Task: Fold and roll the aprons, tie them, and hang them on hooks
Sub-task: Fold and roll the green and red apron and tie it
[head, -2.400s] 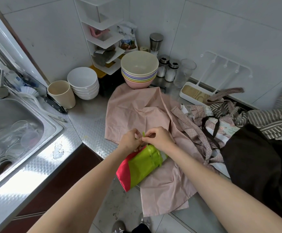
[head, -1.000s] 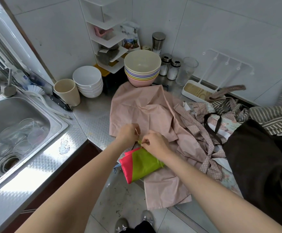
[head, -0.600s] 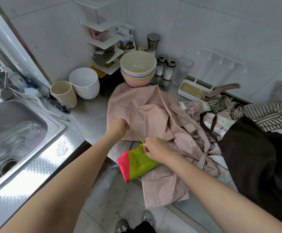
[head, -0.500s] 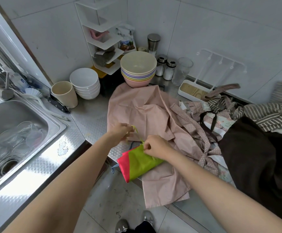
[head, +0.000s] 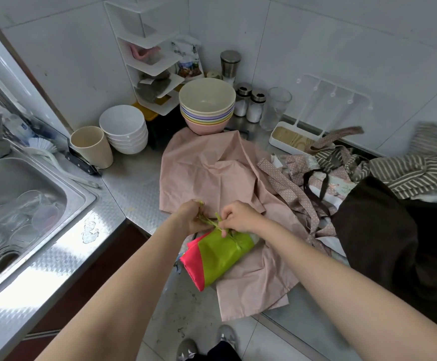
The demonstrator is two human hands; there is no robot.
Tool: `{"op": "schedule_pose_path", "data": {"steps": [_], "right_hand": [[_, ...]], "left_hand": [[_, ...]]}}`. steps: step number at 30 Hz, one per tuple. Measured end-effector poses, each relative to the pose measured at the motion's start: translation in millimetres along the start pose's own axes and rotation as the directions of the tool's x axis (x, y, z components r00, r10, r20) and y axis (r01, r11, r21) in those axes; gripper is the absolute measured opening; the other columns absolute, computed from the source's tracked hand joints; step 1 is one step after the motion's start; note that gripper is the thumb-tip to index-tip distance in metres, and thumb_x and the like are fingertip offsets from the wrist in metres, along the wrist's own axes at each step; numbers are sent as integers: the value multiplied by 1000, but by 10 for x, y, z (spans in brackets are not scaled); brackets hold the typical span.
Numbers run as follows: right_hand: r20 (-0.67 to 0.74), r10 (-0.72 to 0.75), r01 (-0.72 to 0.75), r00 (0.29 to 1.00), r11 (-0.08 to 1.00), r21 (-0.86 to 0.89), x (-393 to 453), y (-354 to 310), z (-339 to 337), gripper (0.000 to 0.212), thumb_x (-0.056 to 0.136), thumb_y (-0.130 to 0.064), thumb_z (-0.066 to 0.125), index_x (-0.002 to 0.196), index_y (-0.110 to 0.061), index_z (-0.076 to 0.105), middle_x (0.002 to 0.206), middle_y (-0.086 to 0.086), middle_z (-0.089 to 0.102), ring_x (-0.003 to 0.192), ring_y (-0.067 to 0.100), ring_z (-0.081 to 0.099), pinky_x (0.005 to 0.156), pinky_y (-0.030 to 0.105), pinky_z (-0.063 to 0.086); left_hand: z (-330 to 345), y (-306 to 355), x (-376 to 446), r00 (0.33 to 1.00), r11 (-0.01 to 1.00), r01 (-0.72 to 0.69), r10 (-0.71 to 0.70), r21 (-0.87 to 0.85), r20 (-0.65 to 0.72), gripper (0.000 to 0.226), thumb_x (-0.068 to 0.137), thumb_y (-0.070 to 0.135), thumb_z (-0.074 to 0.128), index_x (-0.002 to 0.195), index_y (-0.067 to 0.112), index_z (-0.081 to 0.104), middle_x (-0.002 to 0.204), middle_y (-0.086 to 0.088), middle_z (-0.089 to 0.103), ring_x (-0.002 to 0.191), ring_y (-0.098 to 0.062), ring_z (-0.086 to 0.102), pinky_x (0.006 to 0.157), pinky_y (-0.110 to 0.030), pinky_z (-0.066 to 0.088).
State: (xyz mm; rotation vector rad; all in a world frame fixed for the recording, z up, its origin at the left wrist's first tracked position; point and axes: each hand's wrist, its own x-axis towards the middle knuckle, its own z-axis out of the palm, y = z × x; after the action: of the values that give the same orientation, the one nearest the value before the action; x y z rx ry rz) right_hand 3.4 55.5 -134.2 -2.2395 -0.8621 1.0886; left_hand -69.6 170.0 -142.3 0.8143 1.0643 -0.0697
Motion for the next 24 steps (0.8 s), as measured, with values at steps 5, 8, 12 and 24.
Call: {"op": "schedule_pose_path", "data": {"steps": [5, 8, 12, 24], "right_hand": [[-126, 38, 10, 991, 935, 355, 35, -98, -50, 24, 84, -1, 60, 74, -18, 47, 42, -8, 59, 48, -1, 53, 59, 23, 41], [-159, 164, -51, 974, 833, 551, 91, -165, 54, 29, 88, -1, 55, 77, -19, 34, 44, -2, 55, 41, 9, 52, 51, 25, 41], [-240, 217, -110, 946, 913, 392, 169, -178, 141, 28, 85, -2, 57, 63, -16, 47, 49, -1, 55, 40, 12, 46, 49, 24, 41], [-213, 243, -99, 946, 847, 523, 238, -191, 176, 31, 80, 9, 50, 60, -13, 59, 49, 2, 51, 43, 9, 46, 44, 17, 35]], "left_hand": [[7, -19, -45, 999, 996, 28, -31, 90, 40, 30, 97, 13, 36, 68, 12, 43, 49, -5, 43, 39, -17, 46, 42, -21, 42], [29, -53, -78, 997, 998, 38, -40, 42, 68, 35, 99, 17, 37, 67, 7, 45, 44, -4, 41, 46, -16, 41, 30, -11, 33], [-3, -109, -27, 994, 962, -105, 96, 254, 47, 34, 97, 21, 44, 65, 12, 49, 44, 1, 48, 31, -8, 42, 37, -14, 29], [-48, 304, -163, 719, 145, -537, 593, 831, 362, 23, 90, 22, 59, 90, 2, 71, 78, -10, 63, 69, -13, 48, 52, -20, 29]]}}
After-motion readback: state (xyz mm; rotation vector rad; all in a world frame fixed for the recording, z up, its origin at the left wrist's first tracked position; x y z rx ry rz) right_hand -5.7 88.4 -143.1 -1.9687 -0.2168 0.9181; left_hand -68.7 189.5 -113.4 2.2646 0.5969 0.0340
